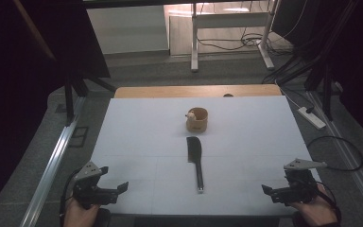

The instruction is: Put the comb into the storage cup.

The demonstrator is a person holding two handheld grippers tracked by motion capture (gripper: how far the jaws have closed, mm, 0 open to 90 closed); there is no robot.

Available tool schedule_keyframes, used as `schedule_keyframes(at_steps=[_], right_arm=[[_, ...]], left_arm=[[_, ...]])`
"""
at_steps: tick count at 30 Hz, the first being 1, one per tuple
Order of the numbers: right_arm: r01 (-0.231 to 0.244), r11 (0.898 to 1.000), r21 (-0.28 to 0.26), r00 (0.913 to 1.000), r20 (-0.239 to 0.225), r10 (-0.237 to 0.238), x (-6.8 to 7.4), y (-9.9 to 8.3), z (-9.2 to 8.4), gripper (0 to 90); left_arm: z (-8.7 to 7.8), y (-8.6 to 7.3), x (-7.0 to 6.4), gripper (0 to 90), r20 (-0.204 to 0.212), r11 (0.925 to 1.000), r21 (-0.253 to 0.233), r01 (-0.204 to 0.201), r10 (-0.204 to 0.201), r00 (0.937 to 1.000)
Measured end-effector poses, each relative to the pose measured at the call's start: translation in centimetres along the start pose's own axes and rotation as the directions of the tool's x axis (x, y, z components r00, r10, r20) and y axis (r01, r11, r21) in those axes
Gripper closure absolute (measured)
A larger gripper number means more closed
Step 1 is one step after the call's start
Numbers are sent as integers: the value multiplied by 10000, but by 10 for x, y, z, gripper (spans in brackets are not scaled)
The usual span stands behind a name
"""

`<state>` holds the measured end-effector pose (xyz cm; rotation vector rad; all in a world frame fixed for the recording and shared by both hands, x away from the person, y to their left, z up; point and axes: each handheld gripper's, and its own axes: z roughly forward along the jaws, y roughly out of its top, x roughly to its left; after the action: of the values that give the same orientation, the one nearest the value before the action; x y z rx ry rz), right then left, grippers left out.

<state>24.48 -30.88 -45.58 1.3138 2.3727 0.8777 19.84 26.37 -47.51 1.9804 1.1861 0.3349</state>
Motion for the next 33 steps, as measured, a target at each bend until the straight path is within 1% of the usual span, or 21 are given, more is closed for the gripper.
schedule_keyframes(at_steps=[9,11,16,22,25,28,29,30,33], right_arm=[[352,9993,-107,9993,-136,-354,3,0,-1,0],[470,9986,-255,9986,-246,-477,4,2,-2,0],[528,9974,-489,9979,-352,-545,5,6,-3,0],[584,9971,-495,9971,-449,-606,5,8,0,0],[643,9960,-624,9958,-610,-681,6,10,2,0],[712,9952,-676,9931,-882,-770,6,13,4,0],[712,9952,-676,9931,-882,-770,6,13,4,0],[822,9939,-736,9909,-1009,-894,6,15,6,0],[990,9918,-808,9877,-1137,-1078,7,17,8,0]], left_arm=[[0,0,0,21,5,10000,20,-7,7,10000],[0,0,0,21,47,10000,-9,41,-41,10000],[0,0,1,21,66,9999,-43,99,-99,9999],[0,-1,2,23,102,9999,-60,158,-157,9998],[-1,-1,3,24,142,9997,-92,233,-232,9996],[-1,-1,3,24,142,9996,-100,260,-259,9996],[-1,-1,3,24,142,9996,-100,260,-259,9996],[-1,-1,3,24,139,9996,-99,262,-261,9996],[-1,-1,3,24,128,9996,-98,266,-264,9996]])
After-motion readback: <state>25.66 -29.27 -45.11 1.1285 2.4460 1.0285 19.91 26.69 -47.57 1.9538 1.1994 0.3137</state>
